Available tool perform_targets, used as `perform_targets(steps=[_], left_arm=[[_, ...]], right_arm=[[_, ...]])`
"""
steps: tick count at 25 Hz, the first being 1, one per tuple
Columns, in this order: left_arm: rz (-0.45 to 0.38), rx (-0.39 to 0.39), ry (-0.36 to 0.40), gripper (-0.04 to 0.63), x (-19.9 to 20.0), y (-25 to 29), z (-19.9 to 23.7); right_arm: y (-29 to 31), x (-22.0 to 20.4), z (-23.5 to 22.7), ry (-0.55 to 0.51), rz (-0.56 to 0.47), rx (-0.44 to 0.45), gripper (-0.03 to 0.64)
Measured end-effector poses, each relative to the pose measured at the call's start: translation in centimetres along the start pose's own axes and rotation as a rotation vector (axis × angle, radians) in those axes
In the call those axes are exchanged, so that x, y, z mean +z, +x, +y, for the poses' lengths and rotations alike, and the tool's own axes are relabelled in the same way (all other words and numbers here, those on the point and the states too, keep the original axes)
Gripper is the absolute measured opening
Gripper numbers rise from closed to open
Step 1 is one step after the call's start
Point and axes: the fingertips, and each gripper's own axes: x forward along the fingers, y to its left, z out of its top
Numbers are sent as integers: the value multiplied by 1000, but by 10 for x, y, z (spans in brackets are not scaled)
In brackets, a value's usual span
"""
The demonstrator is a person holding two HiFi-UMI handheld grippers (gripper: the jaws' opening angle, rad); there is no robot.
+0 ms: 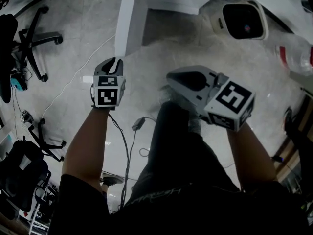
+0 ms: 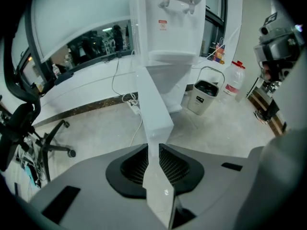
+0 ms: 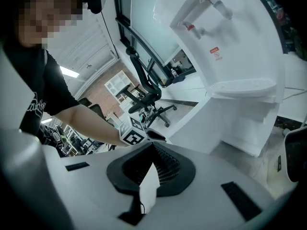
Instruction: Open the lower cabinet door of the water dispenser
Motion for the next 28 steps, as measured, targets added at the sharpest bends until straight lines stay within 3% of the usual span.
perform_targets(steps=[5,10,13,16,20,28], left_arm=[[-88,-29,-167,69,-1,-38,-29],[-225,-148,-385,69,27,-115,-81],[-326,-236,-453,69,53,-178,-119],[-427,-319,-454,65,81,-249,-158],[-575,-408,-399,58,126,-362,-203],[-793,-468,-210,43,176,-572,-282]], right_arm=[[-27,-5,7,-41,-19,-4,12],[-77,-2,41,-121,-50,6,12],[-114,6,72,-138,-74,10,12],[-153,17,110,-160,-108,20,12],[-210,47,178,-237,-168,38,12],[-338,110,309,-359,-328,75,12]])
